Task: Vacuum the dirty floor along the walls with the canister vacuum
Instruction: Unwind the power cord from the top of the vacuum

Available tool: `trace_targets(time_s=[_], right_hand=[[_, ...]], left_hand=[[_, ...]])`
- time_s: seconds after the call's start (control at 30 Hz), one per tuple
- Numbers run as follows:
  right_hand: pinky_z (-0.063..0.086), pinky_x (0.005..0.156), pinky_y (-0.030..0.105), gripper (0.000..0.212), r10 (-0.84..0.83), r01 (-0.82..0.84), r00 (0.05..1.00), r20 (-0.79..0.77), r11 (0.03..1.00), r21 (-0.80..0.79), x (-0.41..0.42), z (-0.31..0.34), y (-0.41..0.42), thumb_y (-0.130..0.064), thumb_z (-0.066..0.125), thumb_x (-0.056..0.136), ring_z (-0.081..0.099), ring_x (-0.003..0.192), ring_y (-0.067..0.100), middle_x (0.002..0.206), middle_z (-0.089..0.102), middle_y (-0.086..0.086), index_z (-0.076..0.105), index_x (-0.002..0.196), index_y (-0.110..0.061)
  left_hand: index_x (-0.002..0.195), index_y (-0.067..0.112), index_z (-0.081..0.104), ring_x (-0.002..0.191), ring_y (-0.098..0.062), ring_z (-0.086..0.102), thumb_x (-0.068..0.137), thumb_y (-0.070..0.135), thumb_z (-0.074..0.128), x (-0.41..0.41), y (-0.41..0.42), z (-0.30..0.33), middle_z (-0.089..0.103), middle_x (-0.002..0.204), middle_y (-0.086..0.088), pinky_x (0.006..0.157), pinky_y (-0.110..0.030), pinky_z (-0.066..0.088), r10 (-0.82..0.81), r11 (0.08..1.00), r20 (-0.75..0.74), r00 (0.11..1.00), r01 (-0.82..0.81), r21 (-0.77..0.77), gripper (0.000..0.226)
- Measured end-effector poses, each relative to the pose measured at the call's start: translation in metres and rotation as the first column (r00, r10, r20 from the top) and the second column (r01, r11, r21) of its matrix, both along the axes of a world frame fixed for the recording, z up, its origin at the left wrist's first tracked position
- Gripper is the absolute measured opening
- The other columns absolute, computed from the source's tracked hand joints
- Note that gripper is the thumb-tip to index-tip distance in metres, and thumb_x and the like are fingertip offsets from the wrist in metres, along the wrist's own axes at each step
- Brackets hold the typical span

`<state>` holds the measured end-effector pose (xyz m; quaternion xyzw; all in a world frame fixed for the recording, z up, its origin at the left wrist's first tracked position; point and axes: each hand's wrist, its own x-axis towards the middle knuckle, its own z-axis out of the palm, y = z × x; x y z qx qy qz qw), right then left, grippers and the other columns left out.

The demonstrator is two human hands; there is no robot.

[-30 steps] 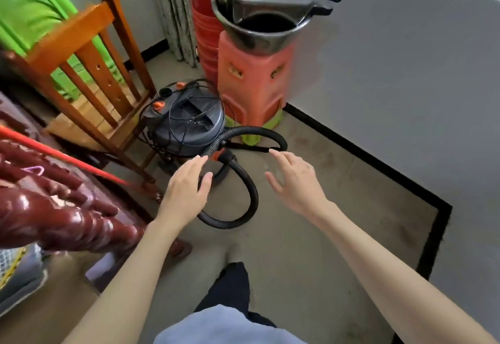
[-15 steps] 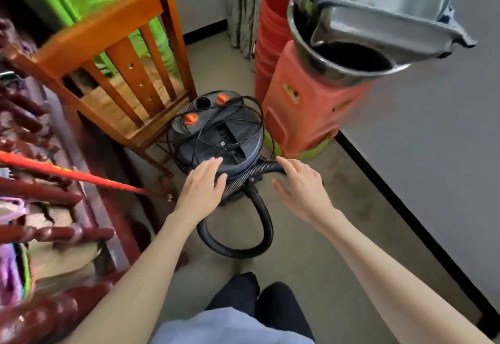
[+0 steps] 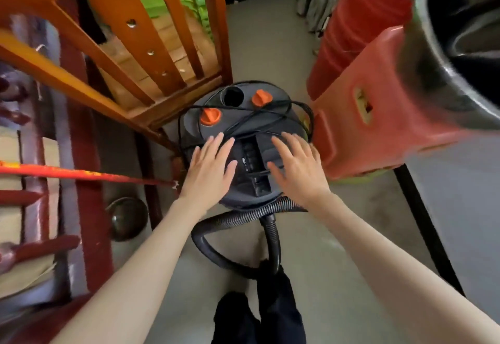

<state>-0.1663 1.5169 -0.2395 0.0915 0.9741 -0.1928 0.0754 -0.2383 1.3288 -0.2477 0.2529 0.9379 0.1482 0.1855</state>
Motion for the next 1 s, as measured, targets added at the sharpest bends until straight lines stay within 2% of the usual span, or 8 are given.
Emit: trace_targets(time_s=[0.1,0.17,0.23,0.27,0.37,0.47,0.67,1.0], right_hand=[[0.031,0.107,0.066,0.055,0.080,-0.077,0.996,-0.044,0.996,0.054,-0.035,-0.030,0.013,-0.036,0.050,0.093,0.038,0.137,0.042,0.147,0.045,0.020,0.051,0.140,-0.008],[0.022,0.112,0.065,0.055,0.141,-0.137,0.989,-0.041,0.988,0.076,-0.054,-0.046,0.019,-0.039,0.045,0.098,0.027,0.144,0.040,0.155,0.033,0.017,0.043,0.146,-0.013],[0.011,0.116,0.062,0.057,0.189,-0.190,0.982,0.017,0.978,0.090,-0.068,-0.061,0.022,-0.045,0.039,0.101,0.014,0.149,0.035,0.161,0.018,0.012,0.034,0.151,-0.018],[0.010,0.116,0.062,0.057,0.197,-0.197,0.980,0.014,0.975,0.101,-0.071,-0.067,0.022,-0.049,0.035,0.101,0.014,0.149,0.035,0.161,0.018,0.012,0.036,0.150,-0.019],[0.022,0.110,0.066,0.056,0.176,-0.167,0.982,-0.063,0.977,0.132,-0.072,-0.077,0.021,-0.049,0.034,0.096,0.036,0.139,0.040,0.151,0.041,0.016,0.054,0.139,-0.019],[0.028,0.107,0.067,0.053,0.163,-0.145,0.979,-0.123,0.979,0.147,-0.071,-0.081,0.020,-0.047,0.037,0.095,0.044,0.133,0.040,0.142,0.051,0.017,0.059,0.134,-0.018],[0.033,0.105,0.066,0.051,0.151,-0.123,0.971,-0.183,0.980,0.159,-0.062,-0.083,0.019,-0.045,0.038,0.096,0.048,0.130,0.040,0.136,0.055,0.018,0.061,0.131,-0.016],[0.031,0.108,0.063,0.052,0.063,-0.028,0.978,-0.197,0.984,0.176,-0.001,-0.088,-0.002,-0.047,0.038,0.095,0.043,0.132,0.038,0.137,0.055,0.016,0.060,0.132,-0.017]], left_hand=[[0.150,0.016,0.023,0.147,-0.024,0.009,0.101,0.031,0.035,-0.023,0.012,-0.024,0.014,0.159,-0.008,0.118,-0.046,0.008,0.038,0.999,-0.045,0.998,-0.039,-0.025,0.053],[0.151,0.019,0.020,0.147,-0.023,0.008,0.101,0.036,0.030,-0.033,0.017,-0.039,0.013,0.159,-0.006,0.118,-0.046,0.004,0.046,0.996,-0.058,0.997,-0.050,-0.068,0.053],[0.151,0.021,0.023,0.146,-0.025,0.016,0.099,0.044,0.021,-0.037,0.019,-0.050,0.022,0.157,-0.006,0.117,-0.048,0.007,0.042,0.991,-0.126,0.991,-0.057,-0.117,0.057],[0.150,0.021,0.027,0.144,-0.027,0.021,0.098,0.045,0.019,-0.037,0.020,-0.053,0.029,0.154,-0.006,0.116,-0.049,0.011,0.041,0.989,-0.160,0.986,-0.062,-0.131,0.058],[0.146,0.020,0.035,0.141,-0.028,0.030,0.098,0.043,0.023,-0.033,0.022,-0.059,0.039,0.149,-0.006,0.114,-0.051,0.018,0.054,0.988,-0.226,0.973,-0.084,-0.128,0.055],[0.146,0.021,0.036,0.141,-0.028,0.030,0.098,0.043,0.024,-0.033,0.022,-0.058,0.040,0.149,-0.006,0.114,-0.051,0.018,0.057,0.988,-0.236,0.970,-0.088,-0.125,0.055],[0.147,0.023,0.035,0.143,-0.026,0.027,0.097,0.048,0.021,-0.026,0.022,-0.056,0.037,0.151,-0.004,0.116,-0.048,0.013,0.073,0.987,-0.208,0.975,-0.101,-0.129,0.057],[0.146,0.025,0.034,0.145,-0.025,0.021,0.089,0.064,0.031,0.022,0.006,-0.062,0.032,0.153,-0.003,0.117,-0.045,0.005,-0.011,0.986,-0.227,0.974,-0.028,-0.164,0.070]])
